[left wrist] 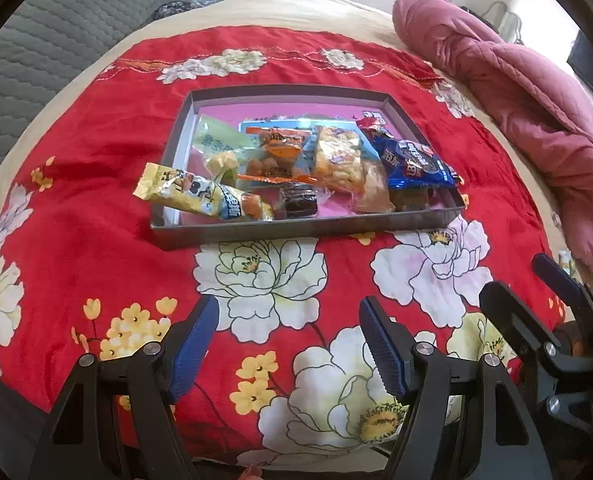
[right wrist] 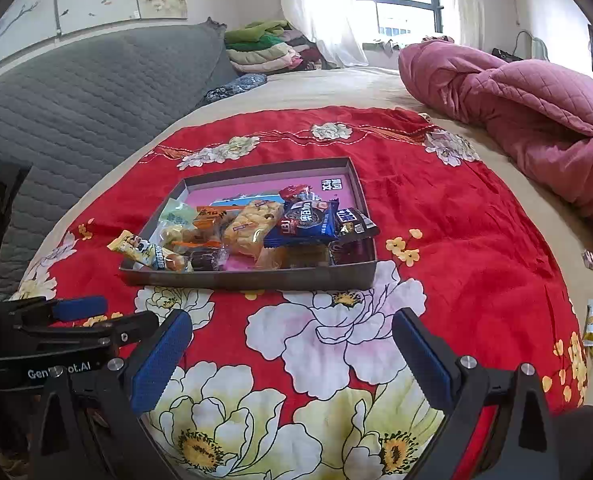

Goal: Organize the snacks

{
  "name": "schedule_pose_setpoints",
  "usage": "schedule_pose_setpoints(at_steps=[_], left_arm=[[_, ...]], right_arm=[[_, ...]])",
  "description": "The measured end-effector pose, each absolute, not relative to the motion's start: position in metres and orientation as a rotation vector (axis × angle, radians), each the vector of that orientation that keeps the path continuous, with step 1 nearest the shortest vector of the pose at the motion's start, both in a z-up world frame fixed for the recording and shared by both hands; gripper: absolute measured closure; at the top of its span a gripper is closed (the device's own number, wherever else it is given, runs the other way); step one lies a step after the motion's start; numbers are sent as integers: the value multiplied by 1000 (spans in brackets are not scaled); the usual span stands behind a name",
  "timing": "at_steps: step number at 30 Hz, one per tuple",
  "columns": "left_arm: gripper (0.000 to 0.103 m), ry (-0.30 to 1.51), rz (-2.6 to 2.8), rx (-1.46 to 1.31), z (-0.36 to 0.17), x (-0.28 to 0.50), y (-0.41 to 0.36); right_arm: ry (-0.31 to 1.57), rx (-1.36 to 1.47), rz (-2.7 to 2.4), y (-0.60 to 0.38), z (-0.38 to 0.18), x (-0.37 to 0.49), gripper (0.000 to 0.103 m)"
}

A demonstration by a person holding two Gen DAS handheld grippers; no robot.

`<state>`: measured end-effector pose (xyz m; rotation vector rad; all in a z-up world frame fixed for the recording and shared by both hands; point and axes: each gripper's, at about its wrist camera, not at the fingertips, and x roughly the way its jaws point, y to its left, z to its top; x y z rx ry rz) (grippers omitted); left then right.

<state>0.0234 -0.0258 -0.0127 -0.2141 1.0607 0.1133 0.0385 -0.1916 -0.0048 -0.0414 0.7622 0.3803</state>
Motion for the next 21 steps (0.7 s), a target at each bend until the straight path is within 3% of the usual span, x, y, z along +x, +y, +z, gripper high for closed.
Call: schedule_pose_setpoints(at_steps=[21], left_arm=[[29, 1075, 127, -207, -17, 24, -25]], right_arm=[[775, -35, 351, -196, -8, 42, 2]])
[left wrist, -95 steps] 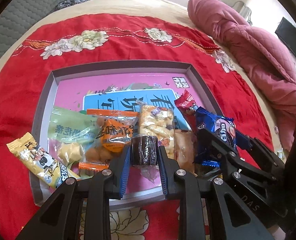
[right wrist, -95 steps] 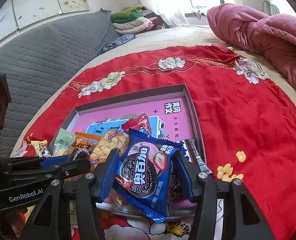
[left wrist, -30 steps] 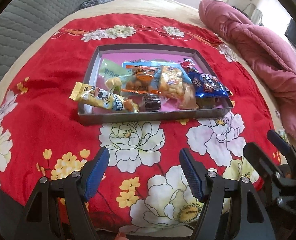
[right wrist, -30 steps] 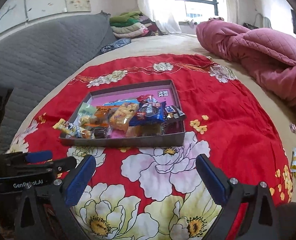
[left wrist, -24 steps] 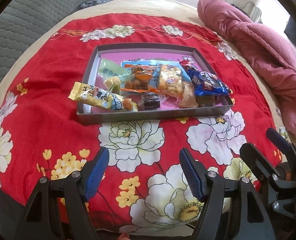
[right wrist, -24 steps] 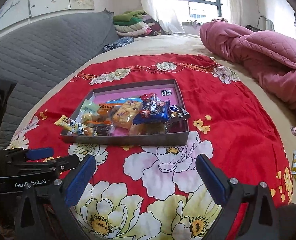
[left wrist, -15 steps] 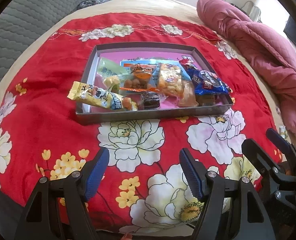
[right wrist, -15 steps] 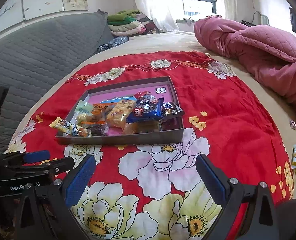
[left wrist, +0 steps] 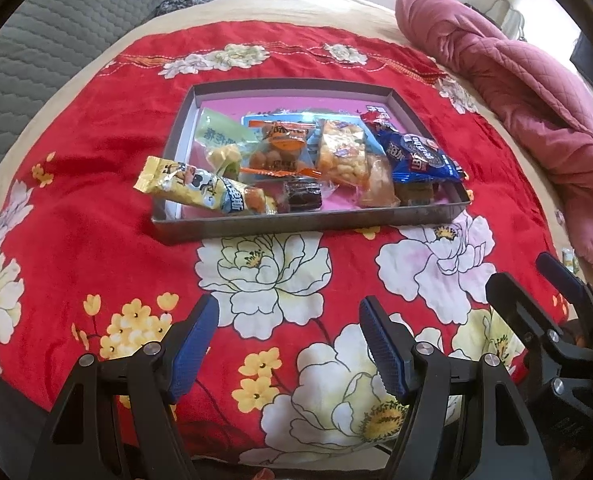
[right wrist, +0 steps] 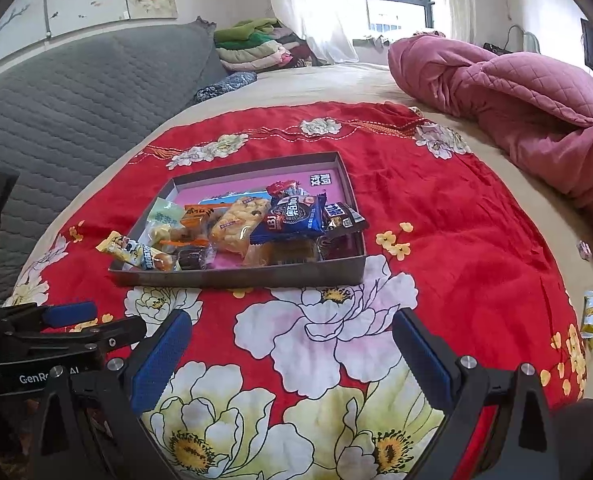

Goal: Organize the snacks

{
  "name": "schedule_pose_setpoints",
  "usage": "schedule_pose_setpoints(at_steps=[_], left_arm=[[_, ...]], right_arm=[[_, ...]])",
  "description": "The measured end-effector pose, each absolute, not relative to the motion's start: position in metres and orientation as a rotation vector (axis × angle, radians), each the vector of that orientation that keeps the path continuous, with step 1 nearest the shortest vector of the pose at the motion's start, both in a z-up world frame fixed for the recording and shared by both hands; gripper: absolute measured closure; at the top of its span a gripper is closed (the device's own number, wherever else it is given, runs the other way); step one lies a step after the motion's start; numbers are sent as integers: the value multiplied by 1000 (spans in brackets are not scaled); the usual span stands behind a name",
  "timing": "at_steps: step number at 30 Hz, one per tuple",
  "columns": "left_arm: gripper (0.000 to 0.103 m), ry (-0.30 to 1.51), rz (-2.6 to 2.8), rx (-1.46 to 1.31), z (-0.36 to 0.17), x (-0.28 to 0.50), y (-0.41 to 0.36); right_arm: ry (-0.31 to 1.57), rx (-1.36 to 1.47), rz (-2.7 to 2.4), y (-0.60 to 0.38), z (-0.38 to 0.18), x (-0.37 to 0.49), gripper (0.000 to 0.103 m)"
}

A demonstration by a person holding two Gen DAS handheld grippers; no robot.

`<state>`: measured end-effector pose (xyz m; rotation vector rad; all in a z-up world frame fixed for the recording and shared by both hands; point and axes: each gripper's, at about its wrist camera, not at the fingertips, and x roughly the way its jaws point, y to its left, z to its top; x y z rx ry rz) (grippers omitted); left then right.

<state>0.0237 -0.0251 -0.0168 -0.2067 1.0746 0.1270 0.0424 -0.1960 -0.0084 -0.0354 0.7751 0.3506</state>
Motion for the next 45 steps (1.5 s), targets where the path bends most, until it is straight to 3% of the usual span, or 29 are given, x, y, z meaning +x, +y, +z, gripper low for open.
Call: schedule_pose_setpoints(at_steps=[45], left_arm=[[29, 1090, 228, -170, -32, 26, -14]], right_arm=[[776, -63, 359, -191, -15, 45, 2]])
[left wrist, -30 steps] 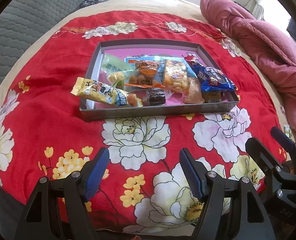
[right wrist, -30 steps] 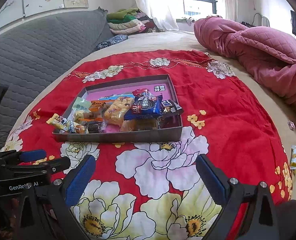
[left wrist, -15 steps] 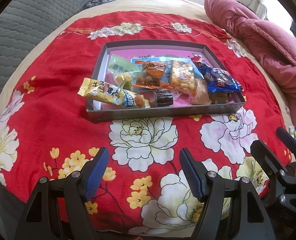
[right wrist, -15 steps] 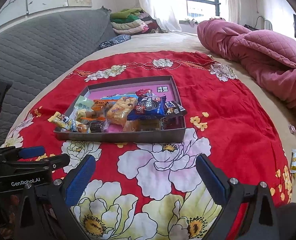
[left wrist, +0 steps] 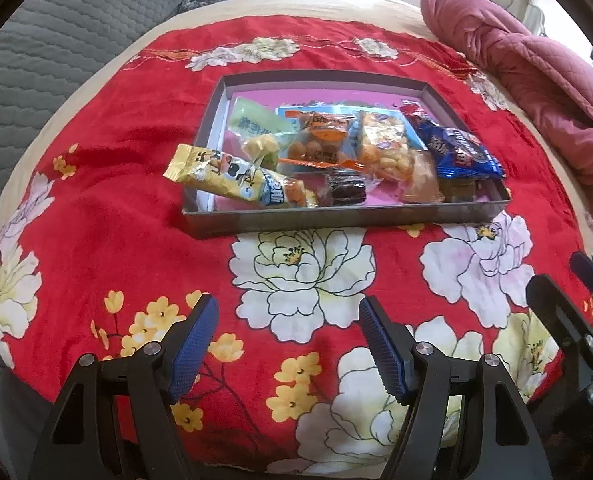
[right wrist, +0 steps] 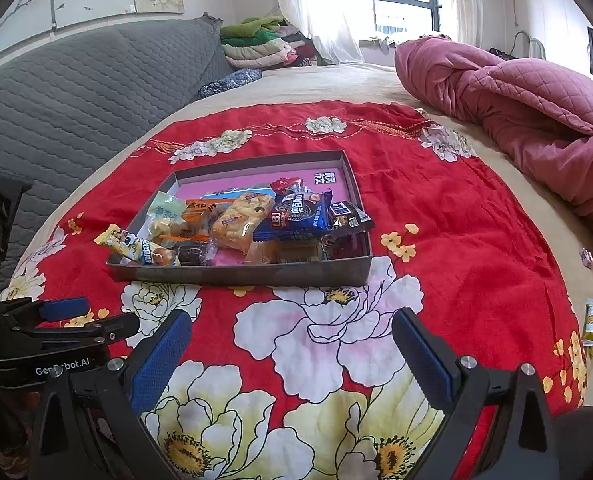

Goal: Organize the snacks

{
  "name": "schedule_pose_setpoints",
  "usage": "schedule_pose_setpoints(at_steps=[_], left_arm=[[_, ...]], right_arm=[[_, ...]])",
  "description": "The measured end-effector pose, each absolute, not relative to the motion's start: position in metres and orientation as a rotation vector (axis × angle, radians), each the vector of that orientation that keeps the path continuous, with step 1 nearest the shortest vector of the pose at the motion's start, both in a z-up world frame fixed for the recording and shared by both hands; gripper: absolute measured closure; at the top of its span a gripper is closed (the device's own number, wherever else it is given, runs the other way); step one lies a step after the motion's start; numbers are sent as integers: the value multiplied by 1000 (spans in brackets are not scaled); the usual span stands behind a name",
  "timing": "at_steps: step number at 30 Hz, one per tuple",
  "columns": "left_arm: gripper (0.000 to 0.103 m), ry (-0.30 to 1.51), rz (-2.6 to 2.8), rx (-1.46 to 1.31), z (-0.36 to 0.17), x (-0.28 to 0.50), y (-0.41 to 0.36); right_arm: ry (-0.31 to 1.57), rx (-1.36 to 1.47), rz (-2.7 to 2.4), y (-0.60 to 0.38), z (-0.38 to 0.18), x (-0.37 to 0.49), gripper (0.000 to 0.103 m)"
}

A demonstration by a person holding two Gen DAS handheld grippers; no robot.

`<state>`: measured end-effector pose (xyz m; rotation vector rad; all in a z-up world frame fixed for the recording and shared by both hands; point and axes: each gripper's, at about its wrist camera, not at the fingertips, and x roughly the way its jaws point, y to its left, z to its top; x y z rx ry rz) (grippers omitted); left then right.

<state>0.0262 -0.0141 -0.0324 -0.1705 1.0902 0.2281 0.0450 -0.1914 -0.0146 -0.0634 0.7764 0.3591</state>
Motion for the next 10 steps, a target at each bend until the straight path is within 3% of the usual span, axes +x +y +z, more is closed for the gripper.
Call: schedule_pose_setpoints(at_steps=[10], left_arm=[[29, 981, 207, -170, -26, 31, 2]], right_arm=[[783, -35, 336, -198, -24, 60, 2]])
